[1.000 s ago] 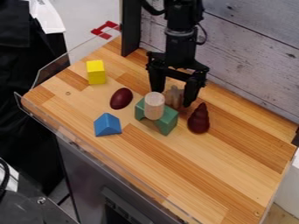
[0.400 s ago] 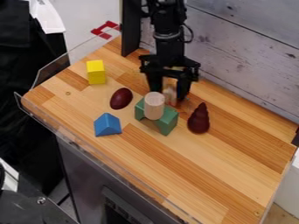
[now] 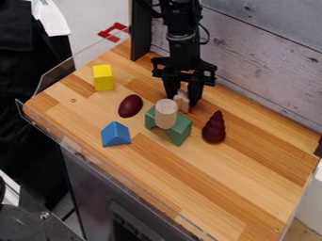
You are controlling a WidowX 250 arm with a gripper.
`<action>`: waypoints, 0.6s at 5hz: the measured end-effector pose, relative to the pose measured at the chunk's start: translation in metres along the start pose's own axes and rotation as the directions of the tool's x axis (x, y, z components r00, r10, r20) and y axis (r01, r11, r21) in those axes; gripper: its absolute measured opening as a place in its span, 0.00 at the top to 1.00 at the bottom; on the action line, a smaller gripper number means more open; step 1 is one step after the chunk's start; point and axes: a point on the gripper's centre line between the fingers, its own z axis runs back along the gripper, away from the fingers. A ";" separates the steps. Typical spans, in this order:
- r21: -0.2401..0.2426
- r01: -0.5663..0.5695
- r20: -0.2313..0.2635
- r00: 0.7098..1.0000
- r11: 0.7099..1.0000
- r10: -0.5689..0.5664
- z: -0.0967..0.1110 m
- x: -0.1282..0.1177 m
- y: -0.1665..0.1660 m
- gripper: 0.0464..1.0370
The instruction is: Put the plus on top of the cylinder
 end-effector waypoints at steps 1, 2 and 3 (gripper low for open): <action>0.039 0.037 -0.046 0.998 0.999 -0.036 0.011 -0.013 0.000 0.57; 0.092 0.058 0.008 0.998 0.994 -0.059 0.052 -0.023 -0.005 0.57; 0.122 0.070 0.024 0.997 0.990 -0.074 0.074 -0.031 -0.013 0.57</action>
